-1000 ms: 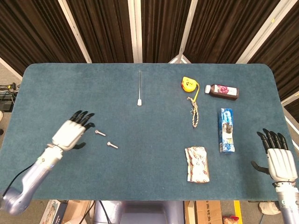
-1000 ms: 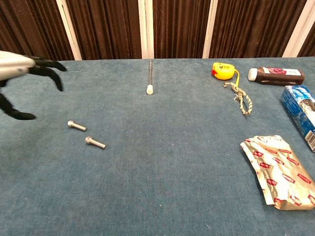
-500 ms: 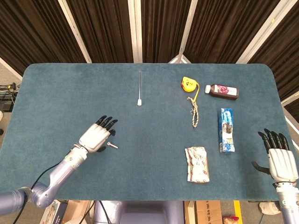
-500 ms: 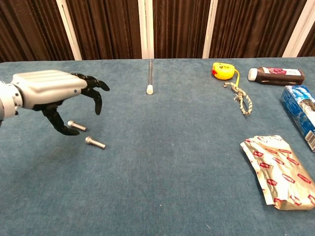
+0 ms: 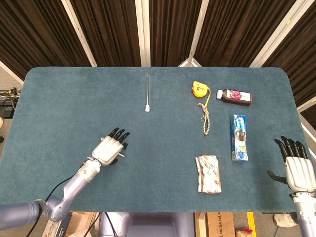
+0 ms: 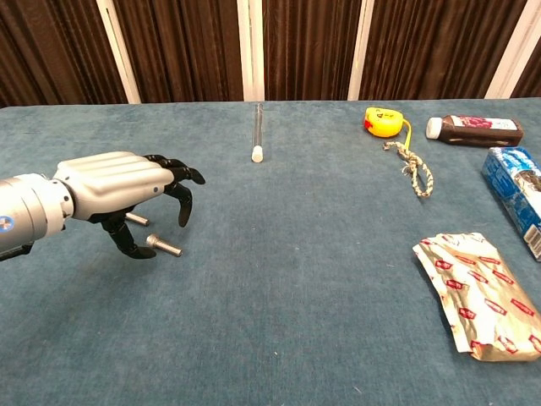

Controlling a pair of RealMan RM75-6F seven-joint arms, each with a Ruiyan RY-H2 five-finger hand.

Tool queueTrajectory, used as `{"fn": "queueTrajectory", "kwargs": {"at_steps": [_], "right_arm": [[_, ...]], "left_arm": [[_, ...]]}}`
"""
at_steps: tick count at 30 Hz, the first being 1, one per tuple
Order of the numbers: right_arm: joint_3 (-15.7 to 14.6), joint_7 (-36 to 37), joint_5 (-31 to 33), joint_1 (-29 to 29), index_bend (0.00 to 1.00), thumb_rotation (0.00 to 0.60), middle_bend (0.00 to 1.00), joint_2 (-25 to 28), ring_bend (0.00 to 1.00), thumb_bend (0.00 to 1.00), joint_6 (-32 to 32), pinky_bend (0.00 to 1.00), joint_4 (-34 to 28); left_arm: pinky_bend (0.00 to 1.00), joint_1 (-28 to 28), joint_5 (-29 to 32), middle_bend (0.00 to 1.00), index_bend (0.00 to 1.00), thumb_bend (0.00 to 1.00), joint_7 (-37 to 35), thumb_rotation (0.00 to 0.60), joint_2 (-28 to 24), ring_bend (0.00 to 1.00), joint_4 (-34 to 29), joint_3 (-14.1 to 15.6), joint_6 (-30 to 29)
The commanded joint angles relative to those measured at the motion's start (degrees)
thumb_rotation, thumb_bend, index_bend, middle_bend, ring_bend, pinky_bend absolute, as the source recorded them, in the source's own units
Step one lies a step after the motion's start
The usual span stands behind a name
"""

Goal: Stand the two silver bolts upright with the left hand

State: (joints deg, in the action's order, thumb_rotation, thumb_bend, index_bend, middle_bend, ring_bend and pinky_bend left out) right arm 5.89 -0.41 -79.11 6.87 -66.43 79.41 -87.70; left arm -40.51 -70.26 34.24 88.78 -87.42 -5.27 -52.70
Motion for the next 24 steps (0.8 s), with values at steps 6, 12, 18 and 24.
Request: {"fn": "queueTrajectory", "kwargs": {"at_steps": [6,12,18,24], "right_arm": [[0.3,0.7,0.4,-0.1,0.15,0.600,0.09,0.1,0.07,0.16,0.1,0.00,0.0],[0.4,1.0,0.6,-0.2,0.15,0.600,0.09,0.1,0.06,0.16,0.1,0.00,0.1],[0.4,1.3,0.5,-0.1,0.15,0.600,0.09,0.0,0.07,0.16,-0.1,0.00,0.3],[0.5,1.4,1.0,0.0,0.15,0.600,0.09,-0.2,0.07,0.16,-0.6,0.00,0.5]], "left_arm": [[0.00,-0.7,0.1,0.07,0.43,0.37,1.7,0.600,2.8,0.00,2.5,1.0,-0.6],[0.00,-1.0,-0.3,0.07,0.46,0.38,2.0,0.600,4.3,0.00,3.6,1.4,-1.3],[0.00,-1.0,-0.3,0.08,0.48,0.39,2.5,0.600,5.0,0.00,4.5,1.7,-2.1],[0.00,-1.1,-0.1,0.08,0.49,0.41,2.9,0.600,5.7,0.00,5.8,2.0,-2.2]]}}
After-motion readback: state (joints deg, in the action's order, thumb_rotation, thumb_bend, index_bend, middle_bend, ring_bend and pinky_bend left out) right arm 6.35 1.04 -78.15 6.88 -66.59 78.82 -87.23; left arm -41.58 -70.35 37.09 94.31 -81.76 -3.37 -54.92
